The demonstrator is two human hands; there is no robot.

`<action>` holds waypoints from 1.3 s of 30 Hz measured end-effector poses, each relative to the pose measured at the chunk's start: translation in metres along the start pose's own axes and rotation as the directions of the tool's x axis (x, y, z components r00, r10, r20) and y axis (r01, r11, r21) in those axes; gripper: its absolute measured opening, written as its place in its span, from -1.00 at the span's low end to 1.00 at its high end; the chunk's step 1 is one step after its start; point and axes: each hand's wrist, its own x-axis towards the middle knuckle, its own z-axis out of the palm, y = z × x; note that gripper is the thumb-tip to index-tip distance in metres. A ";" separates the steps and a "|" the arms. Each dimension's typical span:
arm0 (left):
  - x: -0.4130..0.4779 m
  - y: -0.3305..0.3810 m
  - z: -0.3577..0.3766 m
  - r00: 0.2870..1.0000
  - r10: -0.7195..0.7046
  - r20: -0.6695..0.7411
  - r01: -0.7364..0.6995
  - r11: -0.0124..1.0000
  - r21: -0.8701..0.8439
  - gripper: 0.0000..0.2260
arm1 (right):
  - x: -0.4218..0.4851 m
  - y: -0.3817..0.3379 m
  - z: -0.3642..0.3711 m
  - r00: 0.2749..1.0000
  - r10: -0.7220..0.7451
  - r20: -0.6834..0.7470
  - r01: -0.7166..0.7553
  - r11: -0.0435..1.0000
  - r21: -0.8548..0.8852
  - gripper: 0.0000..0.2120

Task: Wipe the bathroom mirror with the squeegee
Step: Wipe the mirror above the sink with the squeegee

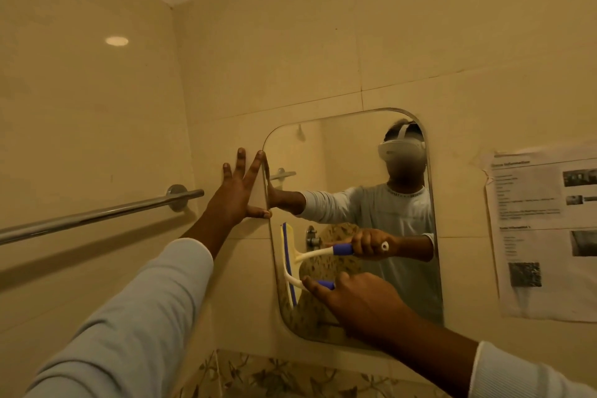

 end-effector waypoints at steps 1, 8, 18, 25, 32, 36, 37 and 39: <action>0.000 0.001 0.000 1.000 -0.003 0.002 0.003 1.000 0.003 0.36 | -0.005 0.004 0.003 1.000 0.012 -0.002 -0.012 1.000 0.001 -0.29; 0.001 0.005 -0.005 0.999 -0.023 0.027 0.022 0.999 0.041 0.39 | -0.033 0.024 0.008 0.997 0.061 0.057 -0.061 0.998 0.013 -0.19; 0.000 0.007 -0.005 0.998 -0.037 0.046 0.035 0.999 0.027 0.38 | -0.078 0.058 0.010 0.990 0.121 0.075 -0.120 0.993 -0.016 -0.11; 0.000 0.007 -0.006 0.999 -0.035 0.035 0.033 0.998 0.050 0.39 | -0.105 0.078 0.010 0.984 0.142 0.112 -0.142 0.990 -0.012 -0.12; -0.001 0.005 -0.005 1.000 -0.009 0.010 0.009 0.999 0.041 0.42 | -0.140 0.100 0.009 0.970 0.192 0.151 -0.184 0.981 -0.063 0.00; -0.001 0.006 -0.004 1.000 -0.021 0.017 0.021 1.000 0.019 0.40 | -0.159 0.110 0.004 0.961 0.236 0.145 -0.225 0.971 -0.085 -0.04; -0.001 0.006 -0.004 1.000 -0.022 0.016 0.022 1.000 0.023 0.39 | -0.165 0.113 0.002 0.959 0.244 0.141 -0.232 0.968 -0.096 -0.06; -0.002 0.006 -0.004 1.000 -0.018 0.010 0.018 1.000 0.025 0.39 | -0.175 0.118 0.000 0.952 0.267 0.150 -0.250 0.960 -0.126 -0.05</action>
